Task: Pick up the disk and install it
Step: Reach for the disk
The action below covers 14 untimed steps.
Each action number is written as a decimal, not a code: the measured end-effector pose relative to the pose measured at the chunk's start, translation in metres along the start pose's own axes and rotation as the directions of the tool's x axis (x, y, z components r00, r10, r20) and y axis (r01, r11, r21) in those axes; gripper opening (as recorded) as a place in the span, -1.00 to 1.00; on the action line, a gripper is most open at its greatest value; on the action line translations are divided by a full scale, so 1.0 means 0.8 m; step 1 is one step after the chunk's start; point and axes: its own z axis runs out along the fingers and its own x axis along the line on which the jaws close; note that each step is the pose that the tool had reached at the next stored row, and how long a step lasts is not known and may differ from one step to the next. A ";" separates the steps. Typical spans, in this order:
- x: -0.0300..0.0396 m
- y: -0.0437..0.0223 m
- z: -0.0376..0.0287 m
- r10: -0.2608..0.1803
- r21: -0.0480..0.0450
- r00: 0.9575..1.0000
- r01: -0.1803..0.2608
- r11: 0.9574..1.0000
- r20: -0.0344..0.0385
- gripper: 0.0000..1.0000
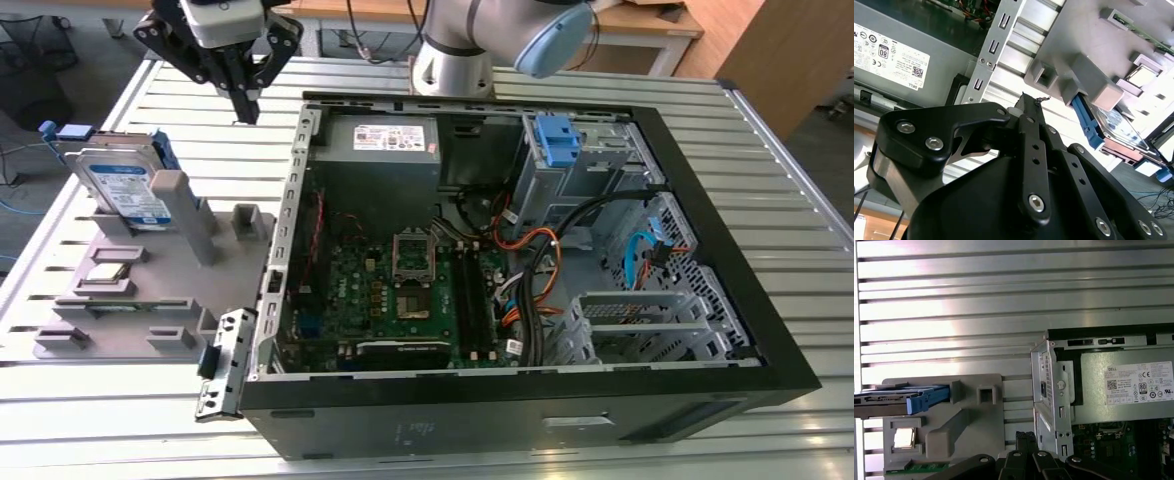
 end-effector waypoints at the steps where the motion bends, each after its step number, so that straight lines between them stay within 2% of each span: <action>1: 0.0016 -0.0001 0.0000 0.000 0.000 1.000 0.000 1.000 0.000 -0.79; 14: 0.0215 -0.0010 0.0012 0.000 0.000 1.000 0.000 1.000 0.000 -0.79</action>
